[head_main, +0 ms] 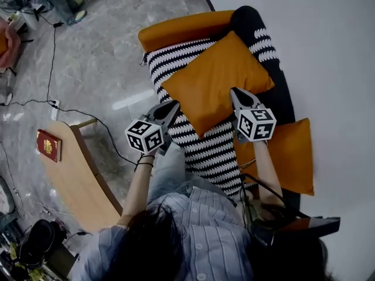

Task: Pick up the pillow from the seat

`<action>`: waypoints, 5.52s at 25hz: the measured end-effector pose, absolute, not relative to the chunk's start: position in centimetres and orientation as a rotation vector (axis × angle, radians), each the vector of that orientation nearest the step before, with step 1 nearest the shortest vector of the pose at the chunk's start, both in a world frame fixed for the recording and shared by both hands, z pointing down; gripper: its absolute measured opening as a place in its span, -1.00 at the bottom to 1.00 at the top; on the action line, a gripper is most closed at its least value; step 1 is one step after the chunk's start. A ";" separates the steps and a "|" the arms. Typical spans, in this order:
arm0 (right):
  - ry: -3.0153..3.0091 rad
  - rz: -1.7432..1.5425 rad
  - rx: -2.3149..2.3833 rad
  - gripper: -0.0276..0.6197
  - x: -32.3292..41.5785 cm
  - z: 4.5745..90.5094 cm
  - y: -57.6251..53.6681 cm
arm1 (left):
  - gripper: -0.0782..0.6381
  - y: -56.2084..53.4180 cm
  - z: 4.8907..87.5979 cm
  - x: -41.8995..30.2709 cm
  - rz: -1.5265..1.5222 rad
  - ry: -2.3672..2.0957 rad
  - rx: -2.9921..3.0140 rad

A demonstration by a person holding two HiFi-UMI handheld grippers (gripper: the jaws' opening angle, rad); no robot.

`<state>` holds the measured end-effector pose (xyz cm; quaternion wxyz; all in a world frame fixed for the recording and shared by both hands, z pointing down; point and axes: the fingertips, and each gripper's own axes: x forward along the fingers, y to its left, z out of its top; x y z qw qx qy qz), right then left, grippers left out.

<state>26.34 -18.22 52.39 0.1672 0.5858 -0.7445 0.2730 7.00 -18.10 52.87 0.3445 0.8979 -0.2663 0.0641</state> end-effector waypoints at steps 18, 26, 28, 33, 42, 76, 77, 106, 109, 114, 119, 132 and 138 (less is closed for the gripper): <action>-1.930 0.783 1.440 -0.80 39.6 64.4 -36.7 | -0.48 -27.9 66.8 5.6 0.205 -0.875 2.033; -1.852 0.811 1.322 -0.47 42.1 69.0 -41.4 | -0.38 -29.5 71.2 5.8 0.201 -0.890 1.921; -1.842 0.844 1.332 -0.36 42.6 69.4 -42.6 | -0.34 -29.3 72.3 5.9 0.232 -0.884 1.901; -1.806 0.862 1.259 -0.16 43.3 71.7 -44.4 | -0.16 -29.1 74.9 5.6 0.241 -0.883 1.826; -1.672 0.985 1.263 -0.05 46.4 76.9 -44.7 | 0.00 -28.8 80.8 5.2 0.273 -0.910 1.698; -1.601 0.997 1.232 -0.60 45.7 82.1 -41.3 | 0.24 -27.1 89.4 7.6 0.279 -0.861 1.343; -1.596 1.008 1.238 -0.61 45.7 82.0 -40.9 | 0.15 -27.0 89.1 7.6 0.279 -0.875 1.361; -2.055 0.952 1.518 -0.74 37.6 57.1 -29.1 | -0.27 -24.7 68.4 -2.7 0.209 -1.111 1.820; -2.104 0.873 1.519 -0.74 35.3 52.2 -26.7 | -0.28 -24.5 63.5 -5.0 0.138 -1.173 1.895; -2.140 0.820 1.545 -0.75 34.4 48.2 -24.2 | -0.30 -25.4 58.1 -6.4 0.048 -1.219 2.001; -2.162 0.797 1.619 -0.76 34.5 44.5 -21.0 | -0.31 -23.8 53.2 -6.4 0.003 -1.199 2.091; -2.221 0.827 1.742 -0.77 30.8 41.1 -11.1 | -0.31 -16.6 46.0 -10.7 -0.038 -1.197 2.182; -2.259 0.853 1.774 -0.77 27.4 40.9 -7.9 | -0.32 -13.3 43.8 -14.5 -0.022 -1.222 2.210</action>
